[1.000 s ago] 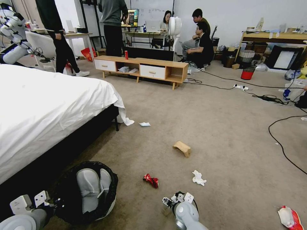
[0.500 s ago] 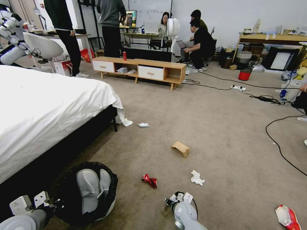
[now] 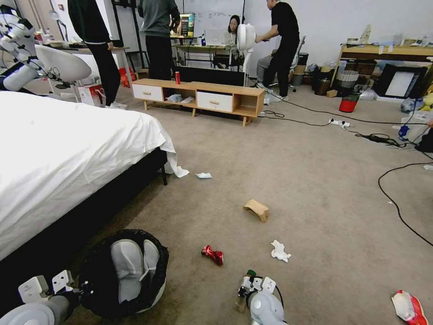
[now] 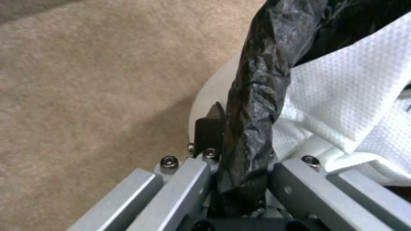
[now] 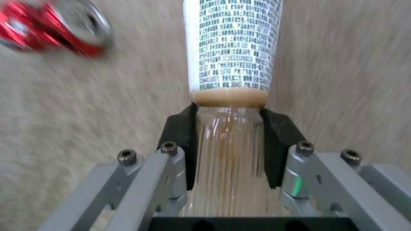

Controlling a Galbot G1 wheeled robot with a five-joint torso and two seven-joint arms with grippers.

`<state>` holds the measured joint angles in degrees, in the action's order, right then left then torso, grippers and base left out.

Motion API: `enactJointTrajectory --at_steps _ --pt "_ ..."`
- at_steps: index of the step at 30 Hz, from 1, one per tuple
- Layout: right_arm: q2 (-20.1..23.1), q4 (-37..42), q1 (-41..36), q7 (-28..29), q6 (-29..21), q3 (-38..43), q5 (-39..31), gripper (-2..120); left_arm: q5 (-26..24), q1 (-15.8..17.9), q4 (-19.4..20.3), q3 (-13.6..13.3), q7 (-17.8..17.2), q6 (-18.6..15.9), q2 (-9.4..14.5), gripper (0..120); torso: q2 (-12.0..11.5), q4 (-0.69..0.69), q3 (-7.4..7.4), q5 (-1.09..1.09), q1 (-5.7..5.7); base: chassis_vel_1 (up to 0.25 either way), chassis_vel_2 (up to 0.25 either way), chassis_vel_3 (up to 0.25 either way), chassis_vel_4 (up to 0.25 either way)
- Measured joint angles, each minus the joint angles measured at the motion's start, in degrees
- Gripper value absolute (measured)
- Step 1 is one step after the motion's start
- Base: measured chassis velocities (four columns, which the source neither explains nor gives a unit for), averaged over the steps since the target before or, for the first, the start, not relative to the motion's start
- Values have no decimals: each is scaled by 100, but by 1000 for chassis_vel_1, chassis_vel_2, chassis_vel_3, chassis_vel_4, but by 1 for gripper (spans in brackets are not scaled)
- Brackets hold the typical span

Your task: Pick up the trash bin and place the garbage on the floor into it.

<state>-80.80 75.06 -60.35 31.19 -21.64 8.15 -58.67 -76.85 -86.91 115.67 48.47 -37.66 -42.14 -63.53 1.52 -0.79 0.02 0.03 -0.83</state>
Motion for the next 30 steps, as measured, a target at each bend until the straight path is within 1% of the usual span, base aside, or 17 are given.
enactJointTrajectory --at_steps 4,9,12,14,15,16,17,18,19,20,21,22,24,25,28,29,30 --pt "160 319 -96 -9 83 7 103 28 -100 -4 92 -31 -57 0 1 0 0 -1 -1 -1 0 0 0 0 0" --pt "531 1081 -335 -183 453 2 385 28 -469 13 356 -111 -251 0 34 0 2 -1 -1 -1 0 0 0 0 0" --pt "611 1289 -375 -226 510 0 407 28 -568 21 409 -129 -300 0 45 0 2 -1 -1 -1 0 0 0 0 0" --pt "971 2026 -439 -444 785 -11 509 28 -889 52 594 -173 -436 0 96 0 3 -1 -1 -1 1 0 0 0 0" --pt "971 2026 -439 -444 785 -11 509 28 -889 52 594 -173 -436 0 96 0 3 -1 -1 -1 1 0 0 0 0" --pt "1283 2413 -419 -575 908 -45 521 27 -994 59 674 -190 -475 0 129 0 3 -1 -1 0 1 0 0 0 0" --pt "1283 2413 -419 -575 908 -45 521 27 -994 59 674 -190 -475 0 129 0 3 -1 -1 0 1 0 0 0 0" --pt "1468 2623 -385 -654 965 -57 517 27 -1030 60 703 -199 -486 0 146 0 4 -1 -2 -1 1 0 0 0 0" --pt "1846 2985 -299 -820 1082 -104 474 27 -1116 60 763 -223 -513 0 184 0 4 -2 -1 -2 1 0 0 0 0" --pt "1846 2985 -299 -820 1082 -104 474 27 -1116 60 763 -223 -513 0 184 0 4 -2 -1 -2 1 0 0 0 0" --pt "2079 3198 -213 -980 1194 -152 433 27 -1156 59 796 -246 -525 0 212 0 4 -1 -2 -1 2 0 0 0 0" --pt "2079 3198 -213 -980 1194 -152 433 27 -1156 59 796 -246 -525 0 212 0 4 -1 -2 -1 2 0 0 0 0" --pt "2392 3478 -33 -1294 1435 -271 307 27 -1196 60 834 -286 -539 0 253 0 4 -1 -1 -3 2 0 0 0 0" --pt "2392 3478 -33 -1294 1435 -271 307 27 -1196 60 834 -286 -539 0 253 0 4 -1 -1 -3 2 0 0 0 0" --pt "2797 3731 371 -1757 1859 -671 149 27 -1262 56 902 -366 -557 0 315 0 4 -1 -1 -3 2 0 0 0 0" --pt "2797 3731 371 -1757 1859 -671 149 27 -1262 56 902 -366 -557 0 315 0 4 -1 -1 -3 2 0 0 0 0" --pt "2887 3747 589 -1929 2066 -882 140 27 -1264 55 915 -403 -561 0 338 0 4 -1 -2 -2 2 0 0 0 0"
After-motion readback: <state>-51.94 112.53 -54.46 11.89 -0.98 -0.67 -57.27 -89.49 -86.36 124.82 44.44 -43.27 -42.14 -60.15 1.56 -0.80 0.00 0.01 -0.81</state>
